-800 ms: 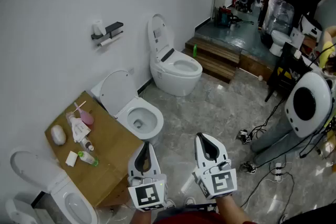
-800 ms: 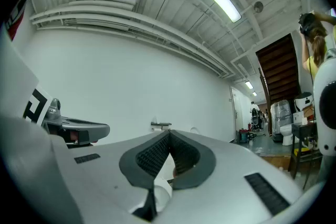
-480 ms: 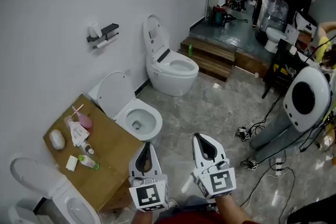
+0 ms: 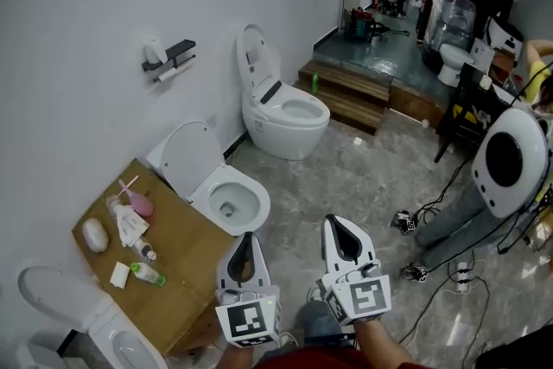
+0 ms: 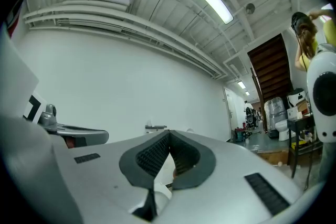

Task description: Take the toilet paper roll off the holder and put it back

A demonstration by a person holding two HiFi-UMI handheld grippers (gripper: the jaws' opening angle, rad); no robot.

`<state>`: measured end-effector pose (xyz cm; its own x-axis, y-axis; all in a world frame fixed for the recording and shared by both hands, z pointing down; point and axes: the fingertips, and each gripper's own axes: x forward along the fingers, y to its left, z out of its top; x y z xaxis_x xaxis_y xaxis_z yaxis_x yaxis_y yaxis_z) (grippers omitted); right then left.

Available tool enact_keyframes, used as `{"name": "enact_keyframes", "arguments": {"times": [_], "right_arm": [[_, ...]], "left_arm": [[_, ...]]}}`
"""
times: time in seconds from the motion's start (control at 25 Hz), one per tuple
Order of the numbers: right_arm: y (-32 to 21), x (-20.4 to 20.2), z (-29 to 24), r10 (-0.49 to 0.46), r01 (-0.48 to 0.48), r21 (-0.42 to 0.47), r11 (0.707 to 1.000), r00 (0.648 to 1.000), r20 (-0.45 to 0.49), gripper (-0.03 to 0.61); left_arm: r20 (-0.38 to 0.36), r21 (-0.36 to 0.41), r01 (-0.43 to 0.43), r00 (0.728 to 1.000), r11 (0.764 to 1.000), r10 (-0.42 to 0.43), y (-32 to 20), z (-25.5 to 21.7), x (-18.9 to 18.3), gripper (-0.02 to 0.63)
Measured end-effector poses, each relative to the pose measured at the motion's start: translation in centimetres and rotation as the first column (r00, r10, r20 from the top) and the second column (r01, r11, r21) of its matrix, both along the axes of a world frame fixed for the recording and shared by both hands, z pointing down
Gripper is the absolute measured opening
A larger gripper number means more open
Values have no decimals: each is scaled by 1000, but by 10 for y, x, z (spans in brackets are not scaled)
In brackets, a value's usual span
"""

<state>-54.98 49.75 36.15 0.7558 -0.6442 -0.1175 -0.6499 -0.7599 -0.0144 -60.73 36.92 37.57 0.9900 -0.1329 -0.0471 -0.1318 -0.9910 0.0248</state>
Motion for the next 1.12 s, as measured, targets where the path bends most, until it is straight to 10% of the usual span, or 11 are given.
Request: {"name": "enact_keyframes", "arguments": {"times": [1.12], "right_arm": [[35, 312, 11, -9, 9, -15, 1000, 999, 52, 15]], "left_arm": [[20, 22, 60, 998, 998, -61, 31, -7, 309, 15]]}}
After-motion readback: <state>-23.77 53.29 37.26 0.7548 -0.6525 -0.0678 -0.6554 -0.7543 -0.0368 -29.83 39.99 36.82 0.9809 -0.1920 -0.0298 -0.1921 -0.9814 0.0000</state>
